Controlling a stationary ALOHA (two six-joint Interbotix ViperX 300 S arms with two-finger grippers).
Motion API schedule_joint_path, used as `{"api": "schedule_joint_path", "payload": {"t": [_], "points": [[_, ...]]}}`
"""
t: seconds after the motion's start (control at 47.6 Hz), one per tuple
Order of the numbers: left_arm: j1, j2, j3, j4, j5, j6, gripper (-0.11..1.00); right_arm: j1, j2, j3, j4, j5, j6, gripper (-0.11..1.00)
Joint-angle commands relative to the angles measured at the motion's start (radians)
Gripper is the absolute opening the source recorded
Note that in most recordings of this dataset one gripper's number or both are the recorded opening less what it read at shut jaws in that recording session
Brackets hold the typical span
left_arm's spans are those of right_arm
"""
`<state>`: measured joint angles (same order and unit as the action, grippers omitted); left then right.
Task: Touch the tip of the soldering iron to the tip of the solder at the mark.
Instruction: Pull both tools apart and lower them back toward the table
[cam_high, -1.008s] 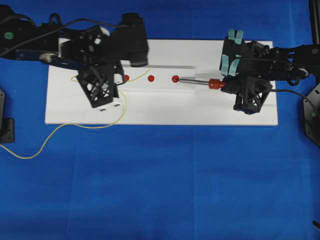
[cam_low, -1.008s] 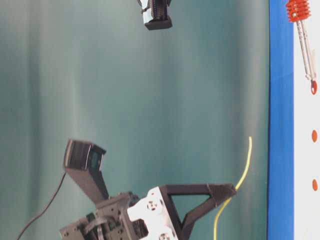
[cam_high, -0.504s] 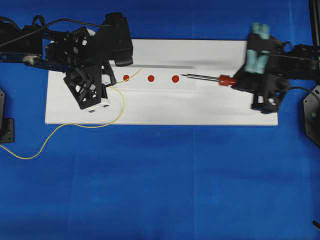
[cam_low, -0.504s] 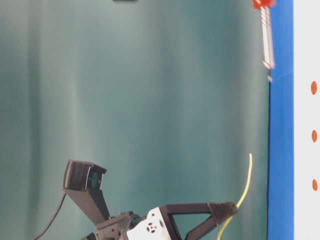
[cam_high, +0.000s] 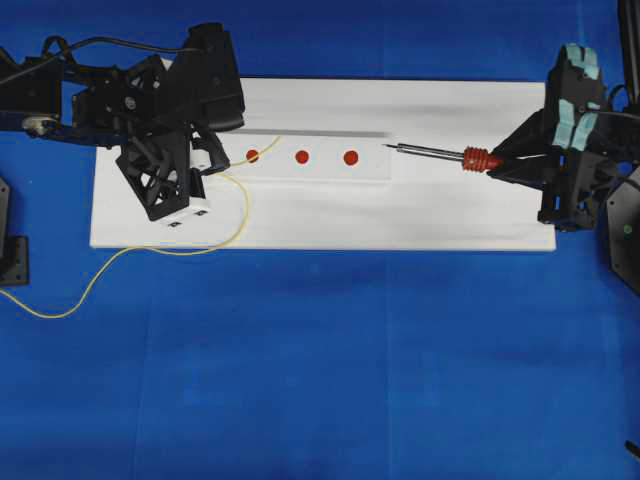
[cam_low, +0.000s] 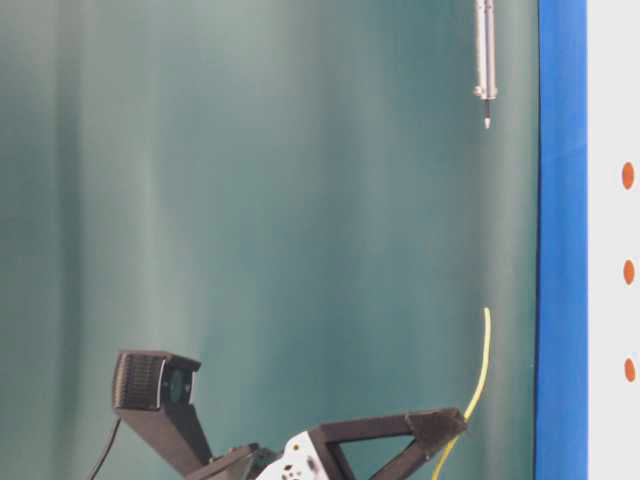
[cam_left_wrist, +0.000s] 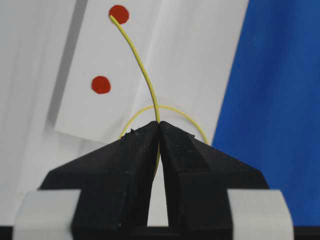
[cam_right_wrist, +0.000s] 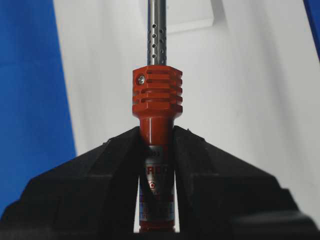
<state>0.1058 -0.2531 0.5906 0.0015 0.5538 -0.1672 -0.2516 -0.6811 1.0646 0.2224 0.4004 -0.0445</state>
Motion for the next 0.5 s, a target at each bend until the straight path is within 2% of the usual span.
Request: {"api": "schedule_joint_path", "payload": {"t": [0.0,0.042,0.231,0.357,0.483], "points": [[-0.041,-0.034,-0.008,0.002,-0.009,-0.029,0.03,0.041,-0.012,-0.023,0.029,-0.005,0.015,0.06],[-0.067,-0.041,-0.003,0.002,-0.011,-0.049,0.03,0.066,-0.017,-0.023,0.035,-0.008,0.023,0.06],[-0.23,-0.077,0.046,0.002,-0.098,-0.166,0.03,0.285,-0.037,-0.018,0.038,-0.089,0.083,0.06],[-0.353,-0.098,0.107,0.002,-0.227,-0.241,0.03,0.433,-0.011,-0.017,0.038,-0.183,0.106,0.06],[-0.442,-0.084,0.195,0.002,-0.4,-0.272,0.03,0.518,0.058,-0.017,0.04,-0.258,0.11,0.06]]}}
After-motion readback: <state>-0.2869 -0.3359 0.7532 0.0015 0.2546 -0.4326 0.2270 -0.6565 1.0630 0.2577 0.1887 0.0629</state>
